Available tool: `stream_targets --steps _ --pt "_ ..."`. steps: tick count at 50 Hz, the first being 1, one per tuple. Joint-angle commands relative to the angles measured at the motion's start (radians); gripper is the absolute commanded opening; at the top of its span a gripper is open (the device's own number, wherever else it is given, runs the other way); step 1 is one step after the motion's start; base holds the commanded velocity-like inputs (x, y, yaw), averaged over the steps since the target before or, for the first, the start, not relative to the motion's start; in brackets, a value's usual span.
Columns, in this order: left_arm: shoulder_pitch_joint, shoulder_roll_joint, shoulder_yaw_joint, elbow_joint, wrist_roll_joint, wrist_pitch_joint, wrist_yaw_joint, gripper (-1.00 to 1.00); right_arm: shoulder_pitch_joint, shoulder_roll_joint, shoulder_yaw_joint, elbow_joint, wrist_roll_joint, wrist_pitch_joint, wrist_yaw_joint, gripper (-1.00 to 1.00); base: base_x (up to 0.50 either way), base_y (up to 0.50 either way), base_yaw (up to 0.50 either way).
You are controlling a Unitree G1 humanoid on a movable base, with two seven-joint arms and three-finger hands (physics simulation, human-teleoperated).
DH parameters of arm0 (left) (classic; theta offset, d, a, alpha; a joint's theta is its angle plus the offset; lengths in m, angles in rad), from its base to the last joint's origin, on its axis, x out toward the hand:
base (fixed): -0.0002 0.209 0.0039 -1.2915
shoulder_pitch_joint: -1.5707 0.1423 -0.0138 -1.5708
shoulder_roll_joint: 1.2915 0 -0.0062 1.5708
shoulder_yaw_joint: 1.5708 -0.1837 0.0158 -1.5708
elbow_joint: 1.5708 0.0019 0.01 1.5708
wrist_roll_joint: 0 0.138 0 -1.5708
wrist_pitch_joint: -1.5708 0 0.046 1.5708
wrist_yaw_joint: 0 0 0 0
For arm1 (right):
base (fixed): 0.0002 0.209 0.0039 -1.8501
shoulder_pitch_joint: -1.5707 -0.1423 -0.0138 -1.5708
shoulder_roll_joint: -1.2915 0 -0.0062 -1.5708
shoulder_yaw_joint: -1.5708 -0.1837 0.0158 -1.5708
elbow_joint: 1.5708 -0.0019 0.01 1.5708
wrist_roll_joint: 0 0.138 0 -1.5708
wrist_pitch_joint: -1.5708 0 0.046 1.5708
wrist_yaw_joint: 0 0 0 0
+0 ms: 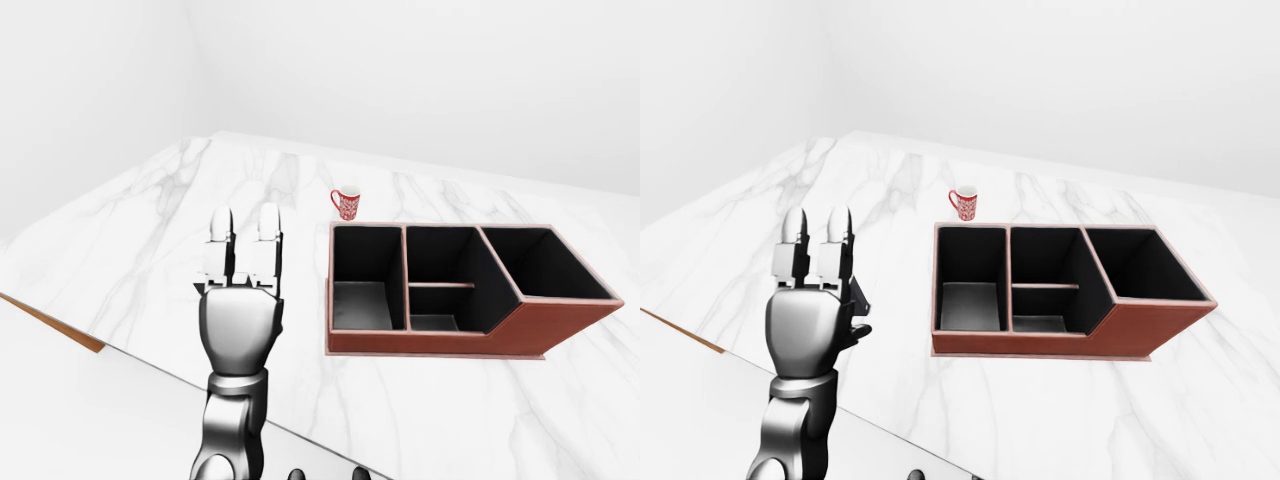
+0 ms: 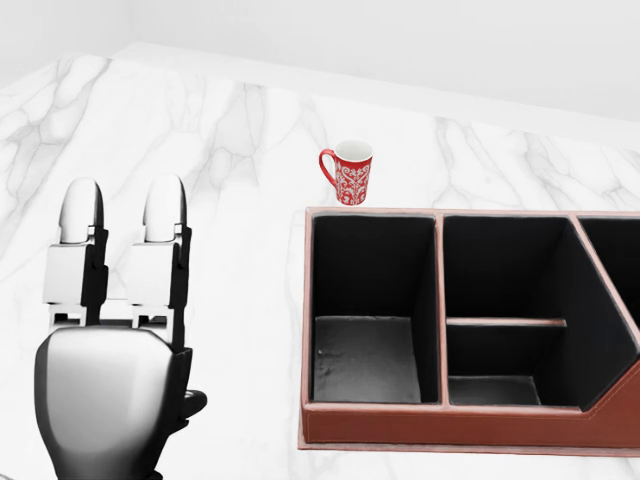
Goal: Pick up the book and place it in the left compartment of the caddy.
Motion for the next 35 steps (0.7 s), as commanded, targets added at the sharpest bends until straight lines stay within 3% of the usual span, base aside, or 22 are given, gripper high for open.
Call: stream_targets --steps 1,19,20,26,27,35 --pt "-0.002 0.003 -0.012 -0.004 -0.013 0.000 -0.008 1.00 -0.001 0.000 -0.001 -0.001 -0.002 0.000 0.003 1.00 0.00 0.00 0.00" --pt "-0.015 0.008 -0.006 0.011 -0.017 0.000 -0.019 1.00 0.001 0.002 -0.002 -0.005 -0.004 0.000 0.006 1.00 0.00 0.00 0.00" --pt "-0.039 -0.008 -0.004 0.002 -0.022 0.000 -0.075 1.00 0.005 0.007 0.000 -0.019 -0.009 0.000 0.016 1.00 0.00 0.00 0.00" --pt "-0.095 -0.024 0.027 0.032 -0.018 0.000 -0.187 1.00 -0.001 0.014 0.009 -0.011 -0.023 0.000 0.026 1.00 0.00 0.00 0.00" --pt "-0.099 -0.019 0.031 0.039 -0.023 0.000 -0.161 1.00 0.000 0.011 0.005 -0.013 -0.015 0.000 0.023 1.00 0.00 0.00 0.00" --pt "-0.132 -0.026 0.066 0.122 -0.046 0.000 -0.192 1.00 -0.001 0.020 0.016 -0.013 -0.031 0.000 0.035 1.00 0.00 0.00 0.00"
